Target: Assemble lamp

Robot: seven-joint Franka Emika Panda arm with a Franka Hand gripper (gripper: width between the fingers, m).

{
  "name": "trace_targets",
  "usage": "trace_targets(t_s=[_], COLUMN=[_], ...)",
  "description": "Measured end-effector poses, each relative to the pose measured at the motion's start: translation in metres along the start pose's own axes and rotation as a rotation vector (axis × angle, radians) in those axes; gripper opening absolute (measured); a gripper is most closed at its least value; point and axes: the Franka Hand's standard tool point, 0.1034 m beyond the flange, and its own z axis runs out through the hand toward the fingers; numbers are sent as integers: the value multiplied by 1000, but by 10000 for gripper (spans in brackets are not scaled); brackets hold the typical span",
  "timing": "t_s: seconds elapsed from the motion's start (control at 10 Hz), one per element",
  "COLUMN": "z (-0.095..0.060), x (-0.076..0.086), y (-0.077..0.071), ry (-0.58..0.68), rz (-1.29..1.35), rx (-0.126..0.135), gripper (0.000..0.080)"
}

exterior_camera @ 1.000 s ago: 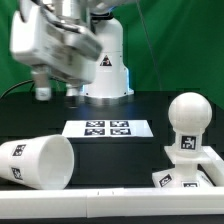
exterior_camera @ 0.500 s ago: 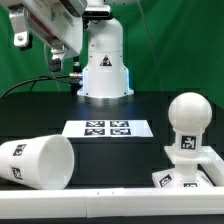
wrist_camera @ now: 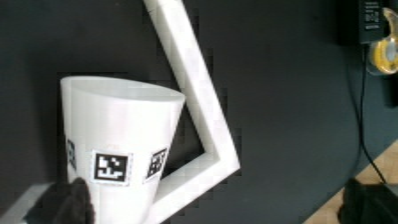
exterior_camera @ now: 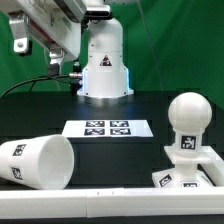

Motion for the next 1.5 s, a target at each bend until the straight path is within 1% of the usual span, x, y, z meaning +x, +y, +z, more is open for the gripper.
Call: trace_targets(t_s=[0.1, 0.2, 0.3, 0.4, 0.5, 0.6, 0.8, 0.9, 1.0, 1.1, 1.2, 1.3, 1.4, 1.5], z=[11, 27, 33, 38, 39, 39, 40, 39, 36, 34, 27, 16, 9, 13], x=[4, 9, 4, 0, -2, -2, -1, 6, 28, 39, 36, 28, 23, 21], y=[12, 28, 34, 38, 41, 40, 41, 39, 35, 36, 28, 16, 10, 13], ry=[-10, -14, -26, -38, -47, -43, -46, -40, -14, 7, 1, -1, 40, 78], rz=[-9, -53, -206, -342, -418, -458, -486, -489, -437, -383, -354, -317, -297, -311], rx=[-43, -103, -147, -172, -182, -176, -177, -161, -119, -98, -78, -46, -15, -13], gripper=[698, 698, 698, 698, 698, 698, 698, 698, 698, 698, 698, 698, 698, 698])
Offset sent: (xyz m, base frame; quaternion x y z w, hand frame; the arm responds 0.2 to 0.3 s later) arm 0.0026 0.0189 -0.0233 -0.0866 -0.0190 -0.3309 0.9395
